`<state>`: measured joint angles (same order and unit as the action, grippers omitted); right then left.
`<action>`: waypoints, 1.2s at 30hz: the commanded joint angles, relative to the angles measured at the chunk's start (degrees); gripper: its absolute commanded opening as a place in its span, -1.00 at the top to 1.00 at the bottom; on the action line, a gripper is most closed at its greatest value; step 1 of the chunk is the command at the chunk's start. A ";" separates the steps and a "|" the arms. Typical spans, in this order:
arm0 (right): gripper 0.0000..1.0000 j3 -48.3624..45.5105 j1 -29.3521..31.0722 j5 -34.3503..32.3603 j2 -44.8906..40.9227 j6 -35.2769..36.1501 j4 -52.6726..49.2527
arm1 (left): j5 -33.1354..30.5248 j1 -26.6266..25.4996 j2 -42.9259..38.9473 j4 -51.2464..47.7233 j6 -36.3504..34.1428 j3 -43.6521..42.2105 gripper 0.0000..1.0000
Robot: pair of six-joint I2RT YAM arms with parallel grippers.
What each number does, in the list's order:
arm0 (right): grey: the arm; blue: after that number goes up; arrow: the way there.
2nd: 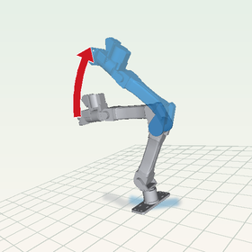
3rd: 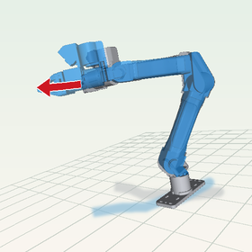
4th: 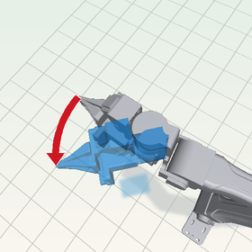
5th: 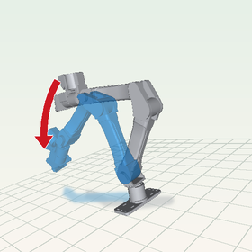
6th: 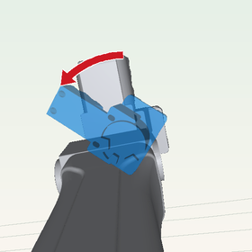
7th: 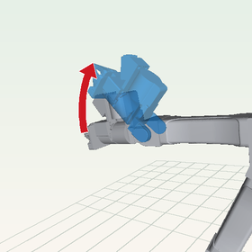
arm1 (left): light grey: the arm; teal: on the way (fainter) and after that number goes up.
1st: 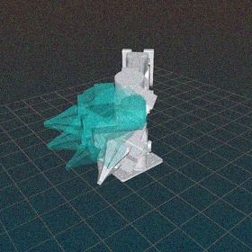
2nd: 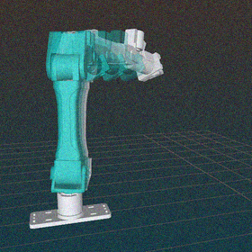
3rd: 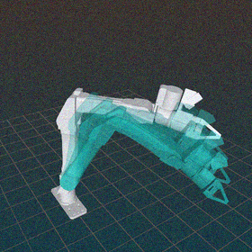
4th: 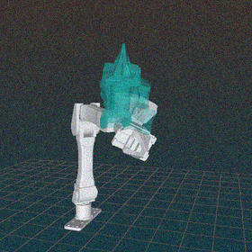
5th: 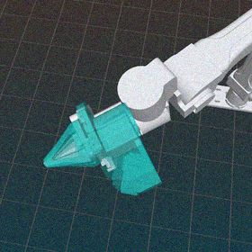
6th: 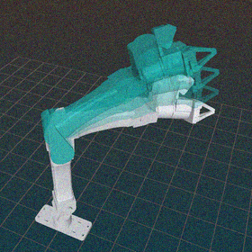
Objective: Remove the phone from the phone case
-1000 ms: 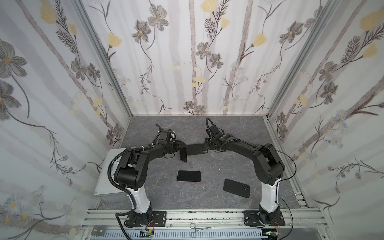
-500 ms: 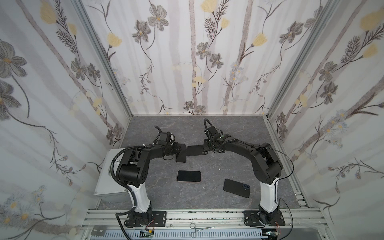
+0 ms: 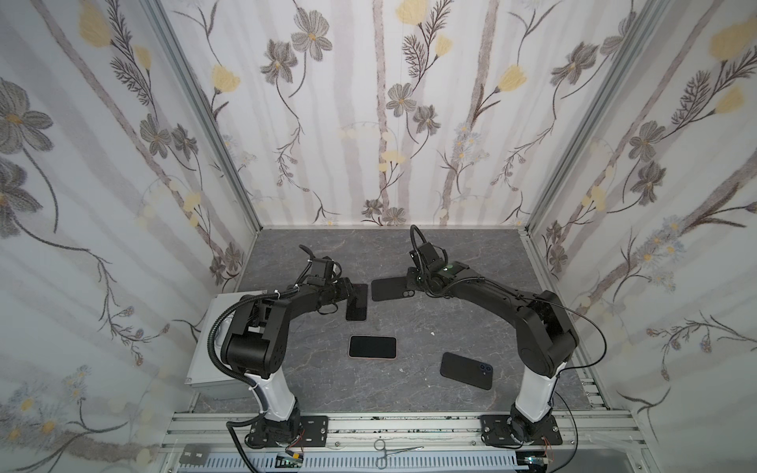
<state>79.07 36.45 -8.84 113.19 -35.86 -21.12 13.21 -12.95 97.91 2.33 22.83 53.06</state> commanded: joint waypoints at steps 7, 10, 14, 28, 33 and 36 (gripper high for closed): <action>1.00 -6.32 -0.38 8.34 -12.43 25.52 2.53 | -6.93 -9.34 -20.78 0.00 -15.97 -2.38 -0.25; 1.00 -7.64 -0.63 14.44 -15.37 30.56 0.08 | -5.47 -14.83 -25.48 0.02 -22.13 -3.33 -0.25; 1.00 -8.79 -1.47 22.87 -17.46 33.38 -1.87 | -2.34 -21.33 -29.78 0.00 -28.09 -4.99 -0.25; 1.00 -8.42 -2.04 31.44 -18.59 34.92 -4.98 | -3.83 -27.78 -24.16 -0.83 -33.34 -3.90 -0.02; 1.00 -8.43 -2.68 30.89 -19.10 35.10 -5.24 | -4.74 -27.84 -23.75 -1.92 -34.47 -4.15 0.08; 1.00 -8.32 -2.92 30.96 -19.22 35.08 -5.34 | -4.43 -27.82 -23.82 -2.33 -34.43 -4.37 0.23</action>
<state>70.32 33.67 21.08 94.43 -1.85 -26.30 9.15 -40.82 74.04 0.40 -10.37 48.60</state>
